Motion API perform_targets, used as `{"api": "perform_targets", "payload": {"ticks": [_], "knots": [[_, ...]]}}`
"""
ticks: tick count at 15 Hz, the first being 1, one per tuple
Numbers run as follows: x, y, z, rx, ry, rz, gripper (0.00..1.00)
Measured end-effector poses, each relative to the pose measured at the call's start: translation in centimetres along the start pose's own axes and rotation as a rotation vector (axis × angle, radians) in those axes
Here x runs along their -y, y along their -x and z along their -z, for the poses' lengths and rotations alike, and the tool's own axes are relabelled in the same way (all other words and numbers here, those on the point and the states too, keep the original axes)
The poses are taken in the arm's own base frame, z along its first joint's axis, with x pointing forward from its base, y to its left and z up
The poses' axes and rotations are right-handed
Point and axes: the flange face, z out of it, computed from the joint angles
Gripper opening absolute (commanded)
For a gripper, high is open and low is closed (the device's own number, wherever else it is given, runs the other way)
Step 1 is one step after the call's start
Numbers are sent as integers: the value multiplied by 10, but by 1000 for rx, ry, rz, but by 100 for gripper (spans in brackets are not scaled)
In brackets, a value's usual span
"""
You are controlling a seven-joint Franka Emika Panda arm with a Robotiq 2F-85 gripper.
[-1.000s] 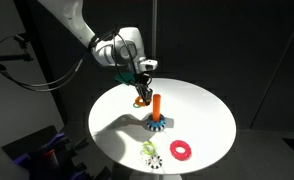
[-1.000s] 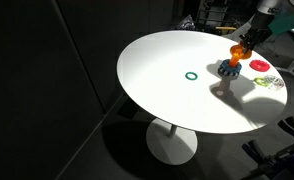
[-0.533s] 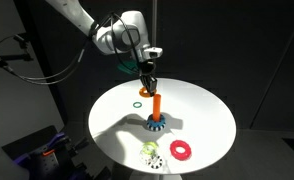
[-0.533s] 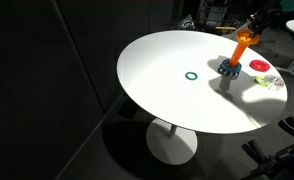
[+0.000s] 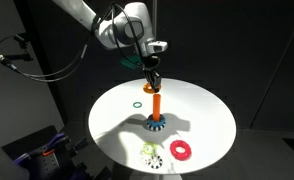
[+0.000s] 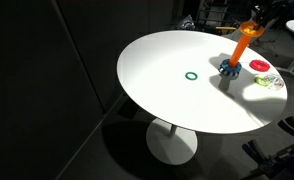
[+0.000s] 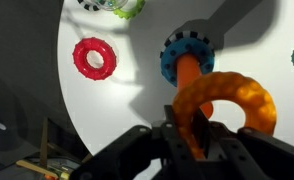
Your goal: Put the orange ring on the stake
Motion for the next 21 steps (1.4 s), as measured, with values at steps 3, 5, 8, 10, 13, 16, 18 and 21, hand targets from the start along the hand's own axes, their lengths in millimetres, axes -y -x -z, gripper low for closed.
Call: {"api": "perform_targets", "payload": {"ticks": [3,5,8,10,13,16,18,21], "knots": [[-8,-5,1,3,5,-18,7],[-12,-8,-1,7,10,-28,7],[-17,-12,-7,19,19,-38,7],[-19,-14,-12,26,23,-42,7],[-18,-16,-21,37,29,-40,7],[-15,-14,-30,51,31,-36,7],[-13,-13,-34,59,33,-32,7],[-12,-13,-38,64,35,-31,8]]}}
